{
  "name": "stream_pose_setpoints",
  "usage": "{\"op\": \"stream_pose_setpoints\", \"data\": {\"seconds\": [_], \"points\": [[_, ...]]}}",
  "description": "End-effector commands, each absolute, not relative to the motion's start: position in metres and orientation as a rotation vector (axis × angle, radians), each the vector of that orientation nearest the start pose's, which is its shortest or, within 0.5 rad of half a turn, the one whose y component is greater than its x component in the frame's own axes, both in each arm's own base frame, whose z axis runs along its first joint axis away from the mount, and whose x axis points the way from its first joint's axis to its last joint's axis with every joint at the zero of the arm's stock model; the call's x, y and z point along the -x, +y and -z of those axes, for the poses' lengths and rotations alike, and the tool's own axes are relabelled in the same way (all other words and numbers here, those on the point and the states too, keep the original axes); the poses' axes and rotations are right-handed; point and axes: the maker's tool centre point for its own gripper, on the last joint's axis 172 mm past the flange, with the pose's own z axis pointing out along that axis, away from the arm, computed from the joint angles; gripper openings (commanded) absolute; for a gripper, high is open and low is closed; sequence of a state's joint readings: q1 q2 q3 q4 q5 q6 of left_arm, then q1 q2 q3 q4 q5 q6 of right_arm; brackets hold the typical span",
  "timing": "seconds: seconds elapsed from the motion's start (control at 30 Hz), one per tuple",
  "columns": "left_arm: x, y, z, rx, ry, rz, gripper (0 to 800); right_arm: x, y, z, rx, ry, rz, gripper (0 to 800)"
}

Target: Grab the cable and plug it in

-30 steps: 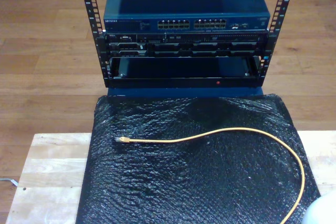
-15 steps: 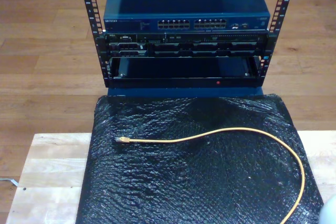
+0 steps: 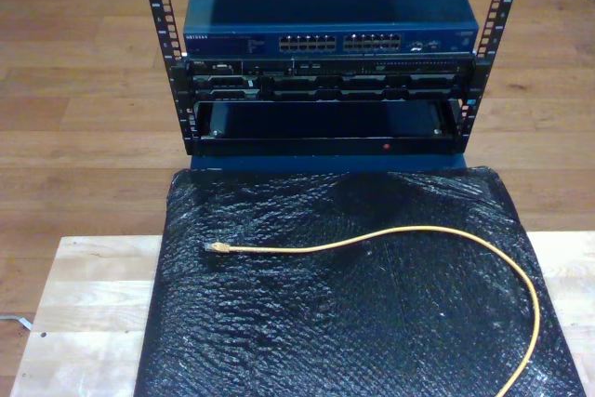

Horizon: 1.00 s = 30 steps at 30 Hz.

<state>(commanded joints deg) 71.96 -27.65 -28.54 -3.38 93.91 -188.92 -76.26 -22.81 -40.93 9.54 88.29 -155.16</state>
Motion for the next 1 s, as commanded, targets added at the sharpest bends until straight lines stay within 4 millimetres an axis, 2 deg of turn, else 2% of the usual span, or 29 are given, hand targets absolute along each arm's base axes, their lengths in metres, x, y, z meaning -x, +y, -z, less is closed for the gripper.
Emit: {"op": "stream_pose_setpoints", "data": {"seconds": [0.17,0.3,0.63,0.87,1.0], "points": [[-0.078,0.123,-0.168,-1.715,-1.91,-0.562,800,-0.132,-0.236,-0.213,2.272,-1.657,0.558,796],[-0.094,0.119,-0.174,-1.736,-1.903,-0.565,800,-0.148,-0.233,-0.233,2.281,-1.611,0.605,796],[-0.123,0.095,-0.185,-1.746,-1.864,-0.535,800,-0.19,-0.205,-0.27,2.24,-1.553,0.648,796],[-0.133,0.089,-0.187,-1.772,-1.837,-0.571,800,-0.217,-0.189,-0.311,2.219,-1.507,0.755,794],[-0.14,0.086,-0.189,-1.781,-1.829,-0.603,800,-0.232,-0.181,-0.326,2.217,-1.494,0.761,794]]}}
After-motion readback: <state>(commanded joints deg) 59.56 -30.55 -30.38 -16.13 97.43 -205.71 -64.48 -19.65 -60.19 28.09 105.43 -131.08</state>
